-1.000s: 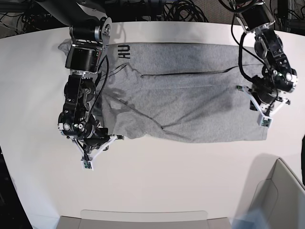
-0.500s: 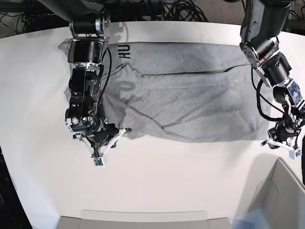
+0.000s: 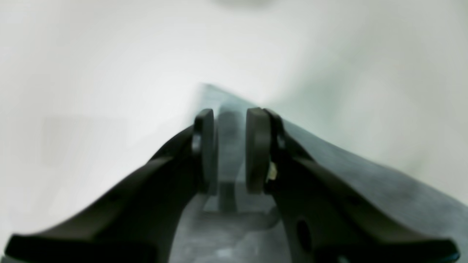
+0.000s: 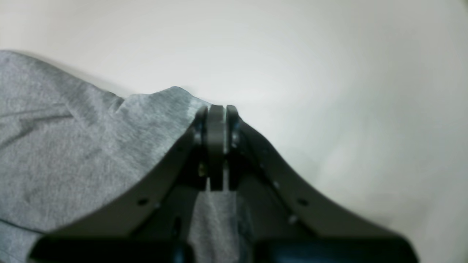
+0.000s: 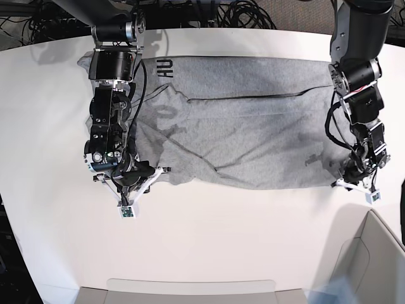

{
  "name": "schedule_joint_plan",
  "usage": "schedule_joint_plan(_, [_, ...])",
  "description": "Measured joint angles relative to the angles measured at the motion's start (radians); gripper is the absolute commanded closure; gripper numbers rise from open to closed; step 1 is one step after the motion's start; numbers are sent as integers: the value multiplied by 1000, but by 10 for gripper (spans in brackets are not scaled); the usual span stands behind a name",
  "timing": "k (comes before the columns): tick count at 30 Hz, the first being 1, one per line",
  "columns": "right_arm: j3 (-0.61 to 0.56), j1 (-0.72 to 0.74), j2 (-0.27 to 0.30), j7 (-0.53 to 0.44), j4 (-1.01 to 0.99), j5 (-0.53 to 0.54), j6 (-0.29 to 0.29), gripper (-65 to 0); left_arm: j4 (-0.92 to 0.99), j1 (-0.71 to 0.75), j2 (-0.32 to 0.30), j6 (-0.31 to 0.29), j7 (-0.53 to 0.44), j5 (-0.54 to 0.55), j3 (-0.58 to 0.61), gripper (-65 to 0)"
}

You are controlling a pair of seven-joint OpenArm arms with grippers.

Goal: Fold the T-shirt properly
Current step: 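Grasp the shirt's hem corners with both grippers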

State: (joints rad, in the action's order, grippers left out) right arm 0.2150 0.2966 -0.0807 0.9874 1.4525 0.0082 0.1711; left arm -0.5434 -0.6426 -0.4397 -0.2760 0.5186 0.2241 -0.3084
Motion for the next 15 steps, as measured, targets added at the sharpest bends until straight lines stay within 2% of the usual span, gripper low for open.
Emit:
schedule_joint_plan(3, [0, -8, 0, 0, 0, 0, 0, 0, 1, -5, -27, -7, -13, 0, 0, -166])
schedule_joint_plan(7, [2, -14, 0, 0, 0, -4, 0, 0, 1, -8, -30, -9, -14, 1, 10, -170])
schedule_joint_plan(11, [2, -14, 0, 0, 0, -3, 0, 0, 63, -10, -32, -16, -23, 9, 155, -204])
schedule_joint_plan(12, [2, -14, 0, 0, 0, -3, 0, 0, 90, -10, -32, -17, -19, 10, 177, -204])
schedule_joint_plan(13, [2, -13, 0, 0, 0, -3, 0, 0, 108, -7, -32, -21, -60, 16, 188, -204])
schedule_joint_plan(15, [0, -13, 11, 1, 0, 4, 0, 0, 121, -13, -39, -27, -38, 19, 183, -205])
